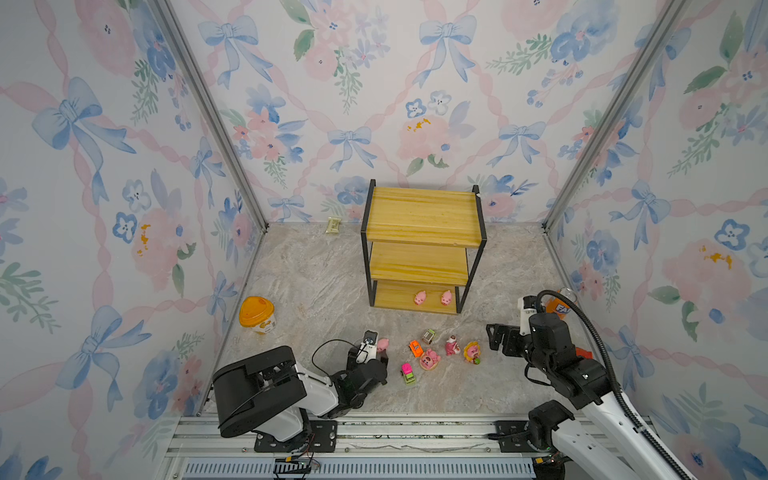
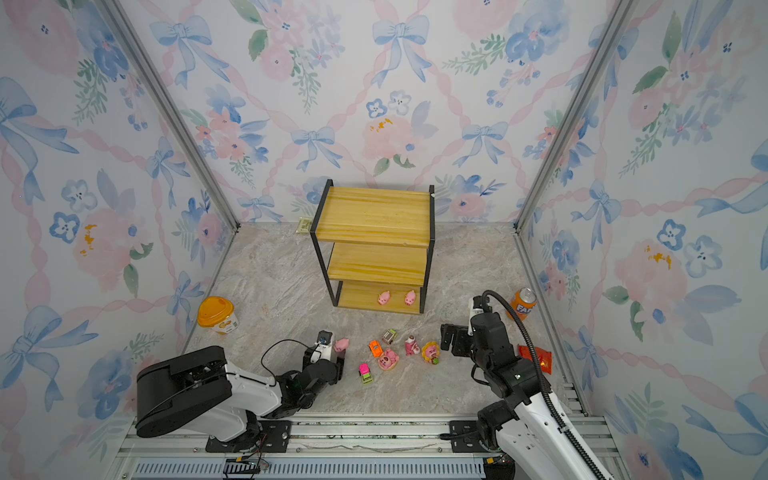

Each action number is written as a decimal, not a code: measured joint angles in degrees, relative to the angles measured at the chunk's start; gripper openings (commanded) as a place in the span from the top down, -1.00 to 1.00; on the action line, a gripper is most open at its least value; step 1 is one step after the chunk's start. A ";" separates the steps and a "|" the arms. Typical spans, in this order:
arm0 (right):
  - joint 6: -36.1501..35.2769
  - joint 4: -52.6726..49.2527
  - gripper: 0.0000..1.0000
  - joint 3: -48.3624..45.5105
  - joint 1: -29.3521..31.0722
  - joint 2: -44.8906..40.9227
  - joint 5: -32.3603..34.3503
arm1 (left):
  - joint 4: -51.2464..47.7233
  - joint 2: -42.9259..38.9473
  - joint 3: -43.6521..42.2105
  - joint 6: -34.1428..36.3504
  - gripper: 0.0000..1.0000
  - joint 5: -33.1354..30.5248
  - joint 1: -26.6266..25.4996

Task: Place and organize the plastic toys onto the shelf
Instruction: 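Lower the left gripper onto the third pink pig and close on it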

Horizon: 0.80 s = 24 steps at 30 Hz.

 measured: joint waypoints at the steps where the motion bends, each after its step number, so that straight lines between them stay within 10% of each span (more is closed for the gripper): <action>1: 0.00 0.00 -0.99 0.00 0.00 0.02 0.00 | 0.39 0.26 0.04 0.15 -0.41 0.07 0.02; 24: 0.00 0.42 -0.99 -0.04 -0.02 1.66 0.02 | 9.51 5.20 -0.44 2.49 -0.13 4.46 3.13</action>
